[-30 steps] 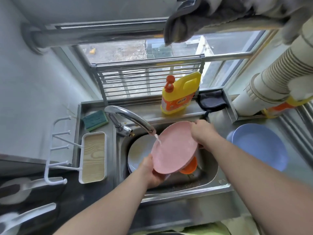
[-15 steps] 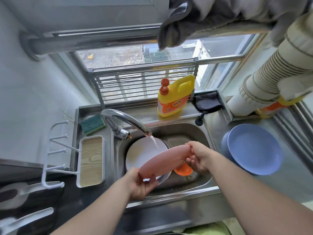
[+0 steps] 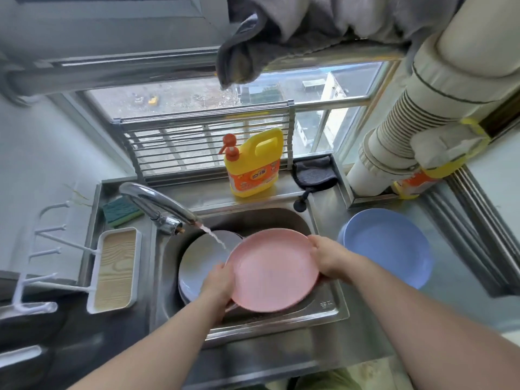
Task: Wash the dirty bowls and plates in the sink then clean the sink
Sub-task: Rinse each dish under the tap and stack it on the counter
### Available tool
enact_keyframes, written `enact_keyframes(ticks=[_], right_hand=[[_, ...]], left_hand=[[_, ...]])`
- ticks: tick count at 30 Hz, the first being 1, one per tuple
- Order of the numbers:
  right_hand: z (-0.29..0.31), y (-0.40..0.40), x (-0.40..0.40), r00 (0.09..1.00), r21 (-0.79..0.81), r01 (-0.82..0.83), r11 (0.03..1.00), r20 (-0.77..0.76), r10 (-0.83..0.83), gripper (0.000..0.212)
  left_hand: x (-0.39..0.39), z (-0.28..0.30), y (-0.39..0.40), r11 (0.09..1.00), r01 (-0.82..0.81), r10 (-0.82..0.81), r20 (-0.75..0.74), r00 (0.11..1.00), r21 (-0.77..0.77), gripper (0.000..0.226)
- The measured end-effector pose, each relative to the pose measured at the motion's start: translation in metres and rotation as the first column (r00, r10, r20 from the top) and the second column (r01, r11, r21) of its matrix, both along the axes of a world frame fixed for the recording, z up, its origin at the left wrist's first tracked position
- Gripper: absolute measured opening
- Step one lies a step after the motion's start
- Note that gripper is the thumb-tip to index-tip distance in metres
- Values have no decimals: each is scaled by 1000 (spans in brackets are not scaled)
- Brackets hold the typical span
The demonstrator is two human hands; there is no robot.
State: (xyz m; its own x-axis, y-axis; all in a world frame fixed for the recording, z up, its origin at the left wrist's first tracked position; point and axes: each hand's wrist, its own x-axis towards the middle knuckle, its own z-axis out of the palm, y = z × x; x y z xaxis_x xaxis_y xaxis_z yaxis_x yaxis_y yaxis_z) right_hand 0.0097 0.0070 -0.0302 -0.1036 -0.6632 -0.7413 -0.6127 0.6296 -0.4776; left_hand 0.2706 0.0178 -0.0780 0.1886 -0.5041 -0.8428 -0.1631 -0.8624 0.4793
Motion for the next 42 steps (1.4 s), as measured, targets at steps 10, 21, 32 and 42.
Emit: enact_keyframes(ticks=[10,21,32,42], right_hand=[[18,42,-179,900,-211,107,972,-396,-185,47],[-22,66,-265,908,-177,75,981,-396,-140,30],[-17,6,-121,969,-525,-189,830,-235,72,23],[-86,-45,75,934,-322,-355,877,-166,317,28]], left_hand=[[-190,25,-20,736,557,-484,276,830,-385,43],[-273,-9,-26,546,760,-626,431,650,-353,47],[-152,-22,-10,835,452,-379,267,886,-315,19],[38,-60,-4,980,195,-151,514,844,-32,24]])
